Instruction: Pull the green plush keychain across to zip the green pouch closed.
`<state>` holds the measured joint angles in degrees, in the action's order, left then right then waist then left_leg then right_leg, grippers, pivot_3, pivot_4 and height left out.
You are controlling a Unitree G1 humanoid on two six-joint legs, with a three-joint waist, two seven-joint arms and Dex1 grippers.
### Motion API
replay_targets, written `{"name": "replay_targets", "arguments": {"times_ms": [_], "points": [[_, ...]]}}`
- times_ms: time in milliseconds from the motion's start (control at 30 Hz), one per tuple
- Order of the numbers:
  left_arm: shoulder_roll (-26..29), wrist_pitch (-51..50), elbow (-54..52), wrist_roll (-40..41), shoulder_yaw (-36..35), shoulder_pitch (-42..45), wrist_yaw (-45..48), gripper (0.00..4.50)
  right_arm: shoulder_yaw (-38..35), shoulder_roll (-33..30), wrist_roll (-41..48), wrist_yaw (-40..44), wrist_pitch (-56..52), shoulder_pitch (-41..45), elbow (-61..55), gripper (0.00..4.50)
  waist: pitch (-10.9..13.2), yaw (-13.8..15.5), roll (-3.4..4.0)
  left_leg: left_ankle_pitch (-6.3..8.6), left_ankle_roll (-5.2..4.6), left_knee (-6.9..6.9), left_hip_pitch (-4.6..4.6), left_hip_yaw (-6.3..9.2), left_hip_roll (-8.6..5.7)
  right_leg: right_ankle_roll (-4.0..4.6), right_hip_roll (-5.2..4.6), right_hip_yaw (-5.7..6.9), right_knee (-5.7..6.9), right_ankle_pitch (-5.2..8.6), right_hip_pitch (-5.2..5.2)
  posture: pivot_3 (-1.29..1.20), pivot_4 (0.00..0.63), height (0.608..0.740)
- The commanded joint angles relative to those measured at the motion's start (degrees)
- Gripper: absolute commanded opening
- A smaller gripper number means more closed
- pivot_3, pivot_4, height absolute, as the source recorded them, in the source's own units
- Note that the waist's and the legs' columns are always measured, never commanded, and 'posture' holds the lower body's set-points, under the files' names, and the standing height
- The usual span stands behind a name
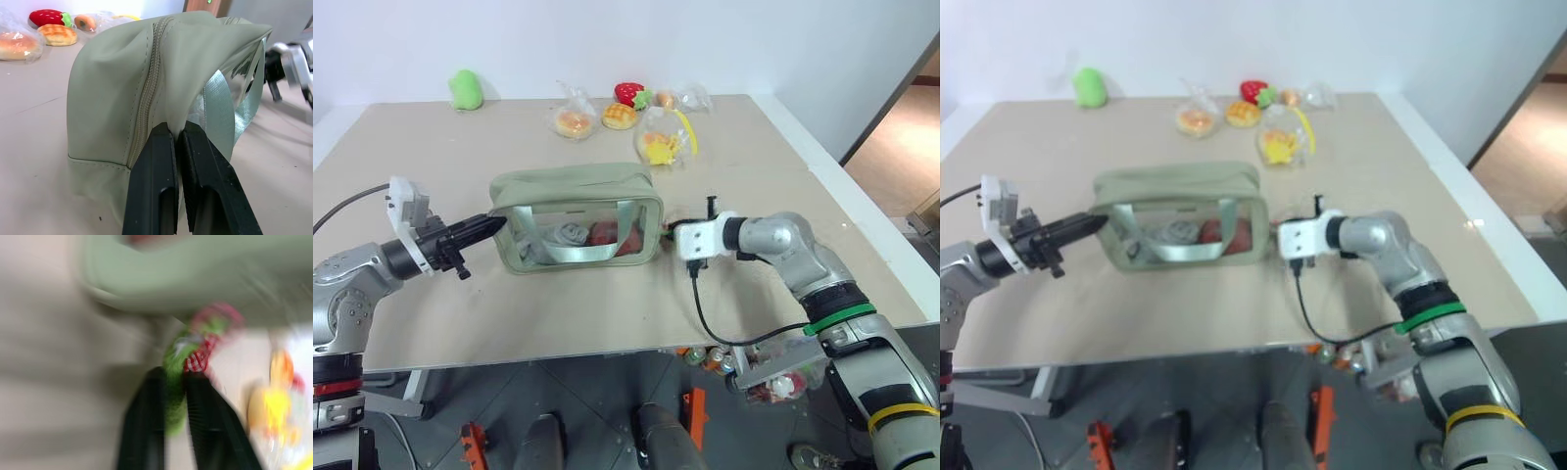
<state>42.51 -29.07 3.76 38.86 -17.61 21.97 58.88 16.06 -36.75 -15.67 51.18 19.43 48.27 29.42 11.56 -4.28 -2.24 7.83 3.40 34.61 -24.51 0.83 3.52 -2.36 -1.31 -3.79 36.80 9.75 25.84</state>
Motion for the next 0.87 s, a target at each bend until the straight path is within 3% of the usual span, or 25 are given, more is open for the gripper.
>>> {"name": "replay_targets", "arguments": {"times_ms": [33, 100, 133, 267, 367, 533, 667, 867], "points": [[0.7, -0.9, 0.9, 0.4, -2.2, 1.1, -1.8, 0.72, -8.0, -1.1, 10.6, 4.1, -10.6, 2.2, -3.0, 1.73, 0.0, 0.0, 0.00, 0.01, 0.00, -0.01, 0.00, 0.00, 0.00, 0.00, 0.00, 0.00, 0.00, 0.00, 0.00, 0.00, 0.150, 0.740], [0.4, -1.6, 1.2, 1.4, -2.9, 1.9, -2.4, 1.04, -11.5, -2.7, 17.8, 9.8, -18.4, 1.3, -6.0, 2.05, 0.0, 0.0, 0.00, 0.01, 0.00, -0.03, 0.00, 0.00, 0.00, 0.00, 0.01, 0.00, 0.00, 0.00, 0.02, 0.00, 0.150, 0.740], [0.3, -1.7, 1.1, 1.6, -3.0, 2.1, -2.5, 1.63, -12.4, -3.5, 20.4, 12.4, -21.0, 0.5, -7.7, 2.17, 0.0, 0.0, 0.00, 0.01, 0.00, -0.05, -0.01, 0.01, 0.00, 0.00, 0.02, 0.00, 0.00, 0.00, 0.03, 0.00, 0.150, 0.740], [1.2, -2.7, -0.4, 3.0, -3.6, 1.7, -1.3, 2.89, -16.4, -5.3, 25.7, 13.6, -27.0, -1.2, -11.4, 2.17, 0.0, 0.0, 0.00, 0.02, 0.00, -0.05, -0.04, 0.03, 0.00, -0.01, 0.02, 0.00, 0.00, 0.01, 0.02, 0.00, 0.150, 0.740], [4.2, -0.2, 1.5, -1.9, -3.8, 0.6, -3.6, 3.89, -19.5, -6.7, 31.1, 16.2, -33.6, -2.8, -14.2, 2.17, 0.0, 0.0, -0.02, 0.03, 0.01, -0.05, -0.03, 0.02, 0.00, -0.01, 0.02, 0.00, 0.00, 0.01, 0.04, 0.00, 0.150, 0.740], [6.7, -5.4, -1.5, 2.9, -11.5, -8.7, -2.4, 3.89, -25.0, -10.1, 41.8, 19.4, -45.8, -11.3, -24.7, 2.17, 0.0, -0.3, -0.01, 0.10, -0.02, -0.15, 0.04, -0.09, 0.02, 0.02, 0.02, -0.10, 0.00, 0.03, 0.12, 0.00, 0.150, 0.740], [4.8, -5.8, -3.9, 0.5, -13.7, -15.4, -9.3, 3.89, -30.6, -9.5, 48.5, 15.6, -52.0, -18.5, -32.8, 2.17, 0.0, -0.1, -0.03, 0.21, 0.01, -0.13, 0.01, -0.15, 0.01, 0.01, -0.01, -0.13, 0.00, 0.13, 0.14, 0.00, 0.150, 0.740], [2.0, -7.1, -4.6, 3.5, -13.4, -15.8, -10.8, 3.89, -30.3, -7.7, 49.2, 9.3, -53.7, -20.0, -34.6, 2.17, 0.1, -0.1, -0.16, 0.31, 0.18, 0.19, 0.00, -0.14, 0.00, 0.02, -0.02, -0.13, -0.14, 0.13, 0.14, 0.00, 0.150, 0.740]]}}
